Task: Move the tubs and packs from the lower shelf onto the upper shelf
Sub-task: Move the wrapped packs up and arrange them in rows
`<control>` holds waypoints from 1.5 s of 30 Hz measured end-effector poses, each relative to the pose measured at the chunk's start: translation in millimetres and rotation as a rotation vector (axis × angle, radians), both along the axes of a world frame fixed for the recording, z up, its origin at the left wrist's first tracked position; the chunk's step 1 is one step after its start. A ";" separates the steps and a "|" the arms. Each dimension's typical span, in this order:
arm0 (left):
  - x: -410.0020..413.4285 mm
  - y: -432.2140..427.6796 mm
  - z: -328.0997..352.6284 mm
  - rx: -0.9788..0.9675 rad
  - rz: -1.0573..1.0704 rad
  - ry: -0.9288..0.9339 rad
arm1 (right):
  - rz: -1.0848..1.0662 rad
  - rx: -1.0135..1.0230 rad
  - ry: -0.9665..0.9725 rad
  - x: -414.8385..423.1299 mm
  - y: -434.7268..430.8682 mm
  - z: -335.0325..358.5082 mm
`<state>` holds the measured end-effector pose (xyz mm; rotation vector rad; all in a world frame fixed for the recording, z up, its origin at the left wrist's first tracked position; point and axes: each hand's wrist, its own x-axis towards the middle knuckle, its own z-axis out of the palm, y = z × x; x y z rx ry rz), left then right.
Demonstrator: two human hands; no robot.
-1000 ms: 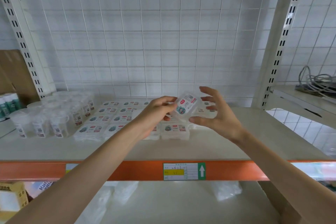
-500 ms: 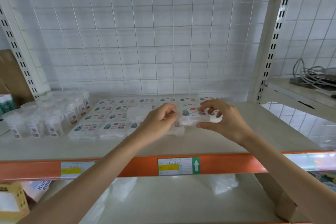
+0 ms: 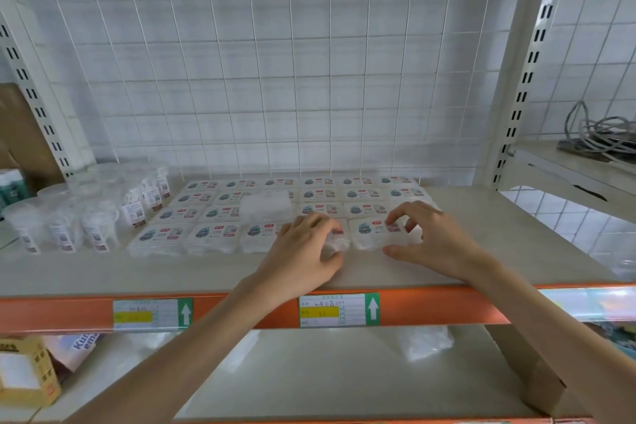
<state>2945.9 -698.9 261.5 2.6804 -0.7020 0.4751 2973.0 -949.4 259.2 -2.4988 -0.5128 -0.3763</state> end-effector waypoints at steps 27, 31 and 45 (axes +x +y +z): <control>0.1 3.0 -2.0 -0.063 0.007 -0.062 | 0.049 -0.075 -0.036 -3.4 1.2 -0.8; 0.4 14.0 8.4 -0.066 0.030 -0.207 | 0.028 -0.066 -0.065 -7.8 1.7 0.6; 39.2 94.8 36.5 -0.074 0.276 0.220 | 0.038 0.110 -0.284 -17.7 42.3 20.5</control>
